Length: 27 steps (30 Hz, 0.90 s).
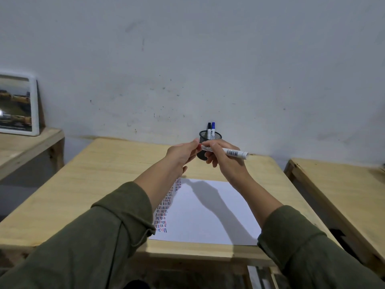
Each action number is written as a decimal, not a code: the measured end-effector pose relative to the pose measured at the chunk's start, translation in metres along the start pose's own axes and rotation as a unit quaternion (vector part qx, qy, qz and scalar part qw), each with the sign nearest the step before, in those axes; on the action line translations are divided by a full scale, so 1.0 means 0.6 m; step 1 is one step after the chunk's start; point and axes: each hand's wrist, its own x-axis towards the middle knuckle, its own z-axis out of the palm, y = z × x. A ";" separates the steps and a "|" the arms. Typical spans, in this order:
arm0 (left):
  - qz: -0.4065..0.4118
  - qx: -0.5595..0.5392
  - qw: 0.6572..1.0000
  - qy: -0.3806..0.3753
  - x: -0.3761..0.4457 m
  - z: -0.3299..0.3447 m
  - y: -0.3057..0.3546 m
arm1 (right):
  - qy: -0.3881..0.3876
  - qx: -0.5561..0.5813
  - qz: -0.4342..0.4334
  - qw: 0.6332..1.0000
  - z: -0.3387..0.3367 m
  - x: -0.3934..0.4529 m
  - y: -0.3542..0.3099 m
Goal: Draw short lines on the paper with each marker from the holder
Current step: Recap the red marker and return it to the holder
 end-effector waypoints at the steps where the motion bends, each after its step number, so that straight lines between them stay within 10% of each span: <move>1: -0.002 -0.009 1.000 -0.004 -0.001 0.002 0.002 | -0.002 -0.006 -0.009 1.000 -0.001 0.001 -0.001; 9: -0.001 -0.154 0.987 -0.047 0.008 0.030 0.008 | 0.096 0.199 0.056 0.974 0.026 0.007 -0.007; 16: 0.025 -0.138 0.990 -0.009 0.041 0.024 0.024 | -0.080 0.230 0.063 0.968 -0.014 0.017 0.007; 20: 0.047 -0.072 0.996 -0.028 0.074 0.019 0.039 | -0.147 0.226 0.117 0.956 -0.039 0.036 0.012; 27: 0.124 0.106 0.986 -0.038 0.139 0.040 0.054 | -0.027 0.076 0.069 0.994 -0.058 0.116 0.054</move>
